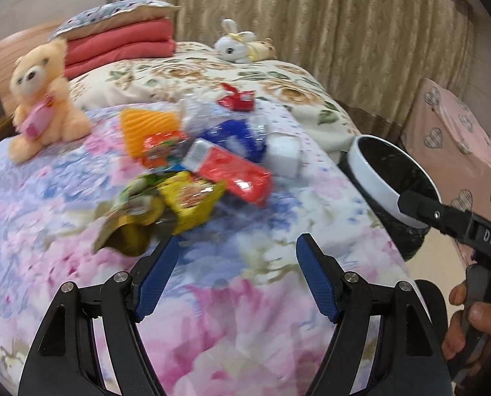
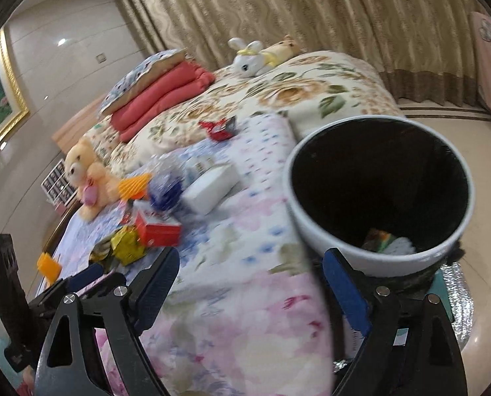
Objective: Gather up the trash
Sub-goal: 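Grasp the green snack pouch with the left tool while the right tool grasps the red box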
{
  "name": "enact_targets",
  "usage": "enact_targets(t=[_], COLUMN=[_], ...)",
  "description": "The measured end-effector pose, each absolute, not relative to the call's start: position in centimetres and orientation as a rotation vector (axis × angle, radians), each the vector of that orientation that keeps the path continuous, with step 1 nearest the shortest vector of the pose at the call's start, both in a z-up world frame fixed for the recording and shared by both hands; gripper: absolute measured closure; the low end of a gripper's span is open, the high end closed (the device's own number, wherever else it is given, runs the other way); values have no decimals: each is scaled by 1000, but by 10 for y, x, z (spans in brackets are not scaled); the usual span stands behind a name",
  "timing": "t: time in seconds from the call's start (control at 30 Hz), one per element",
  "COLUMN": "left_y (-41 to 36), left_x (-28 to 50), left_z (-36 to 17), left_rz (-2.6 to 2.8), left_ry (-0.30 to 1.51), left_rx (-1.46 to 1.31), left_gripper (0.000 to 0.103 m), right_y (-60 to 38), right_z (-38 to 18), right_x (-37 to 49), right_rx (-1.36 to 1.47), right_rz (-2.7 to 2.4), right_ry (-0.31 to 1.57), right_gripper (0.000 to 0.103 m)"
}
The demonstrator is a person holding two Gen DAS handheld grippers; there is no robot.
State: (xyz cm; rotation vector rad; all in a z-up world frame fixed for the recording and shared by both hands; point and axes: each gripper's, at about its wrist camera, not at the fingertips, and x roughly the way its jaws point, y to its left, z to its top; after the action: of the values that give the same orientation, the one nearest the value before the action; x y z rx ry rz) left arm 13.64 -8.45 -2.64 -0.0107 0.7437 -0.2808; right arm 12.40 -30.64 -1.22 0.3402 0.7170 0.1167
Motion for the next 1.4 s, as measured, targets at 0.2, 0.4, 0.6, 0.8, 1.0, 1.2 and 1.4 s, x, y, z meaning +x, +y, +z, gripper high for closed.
enact_targets(t=[0.2,0.4,0.6,0.8,1.0,1.2,1.4], left_y=[-57,-32,-18,-12,-15,-17,-22], left_x=[129,129,141,159,174,186,190], left_z=[-28,-32,-40,-46,-47,-50,-54], left_rz=[-213,-130,-90,-92,-99,-126,-163], left_ry=[727,715,746,781,788,799,815], left_rx=[-10,-15,-9,2,46,54,65], left_gripper=[27,21,16,16,16,16,16], right_y=[-278,-254,-235,-221,-209,-196,-178], right_z=[-19,-28,-34,-35,-38,-41,-46], right_x=[129,136,146,163,183,200,217], right_rx=[299,242,179,124,56,-4,-51], right_rz=[169,220,267,311,338,354,373], right_ry=[732,750,757,760,779,799,813], right_gripper=[13,13,13,13,19,32,37])
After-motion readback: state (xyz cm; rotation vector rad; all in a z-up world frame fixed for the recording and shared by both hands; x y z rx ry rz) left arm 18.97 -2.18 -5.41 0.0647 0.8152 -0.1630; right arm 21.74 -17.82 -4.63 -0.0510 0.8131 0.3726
